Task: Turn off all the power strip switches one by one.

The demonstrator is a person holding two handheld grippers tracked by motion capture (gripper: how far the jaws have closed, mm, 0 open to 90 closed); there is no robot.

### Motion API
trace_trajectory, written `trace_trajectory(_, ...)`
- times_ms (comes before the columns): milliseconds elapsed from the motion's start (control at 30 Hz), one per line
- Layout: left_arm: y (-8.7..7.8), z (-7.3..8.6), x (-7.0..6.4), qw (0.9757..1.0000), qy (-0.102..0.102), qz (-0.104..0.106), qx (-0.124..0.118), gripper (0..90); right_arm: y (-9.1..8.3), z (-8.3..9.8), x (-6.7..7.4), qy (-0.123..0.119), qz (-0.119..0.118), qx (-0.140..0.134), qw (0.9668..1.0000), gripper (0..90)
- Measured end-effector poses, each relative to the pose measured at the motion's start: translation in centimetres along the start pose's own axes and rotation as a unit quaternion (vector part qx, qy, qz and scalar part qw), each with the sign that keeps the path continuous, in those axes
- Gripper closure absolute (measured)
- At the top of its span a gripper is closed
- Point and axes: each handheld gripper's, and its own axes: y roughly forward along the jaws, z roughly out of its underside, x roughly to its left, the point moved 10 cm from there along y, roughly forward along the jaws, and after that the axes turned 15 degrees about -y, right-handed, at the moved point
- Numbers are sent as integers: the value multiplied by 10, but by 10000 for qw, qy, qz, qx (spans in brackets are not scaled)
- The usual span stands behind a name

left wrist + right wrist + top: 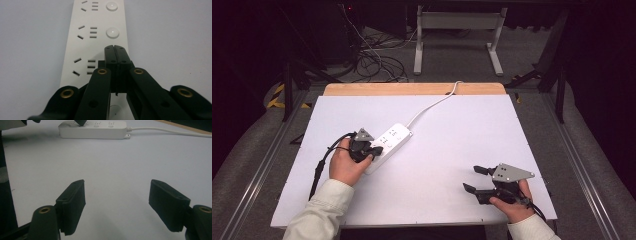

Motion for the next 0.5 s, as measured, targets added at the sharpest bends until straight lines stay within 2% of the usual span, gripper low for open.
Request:
trace_trajectory(200,1,0,-2,10000,6,-22,-47,900,0,0,0,3,-1,-11,10000,297)
trace_trajectory(233,1,0,0,9999,49,-86,-60,900,0,0,0,3,-1,-11,10000,297)
trace_trajectory(433,1,0,-2,10000,-34,-43,-53,900,0,0,0,11,-8,-19,10000,297)
trace_trajectory(500,1,0,-1,10000,4,-64,-54,900,0,0,0,12,-4,-18,10000,297)
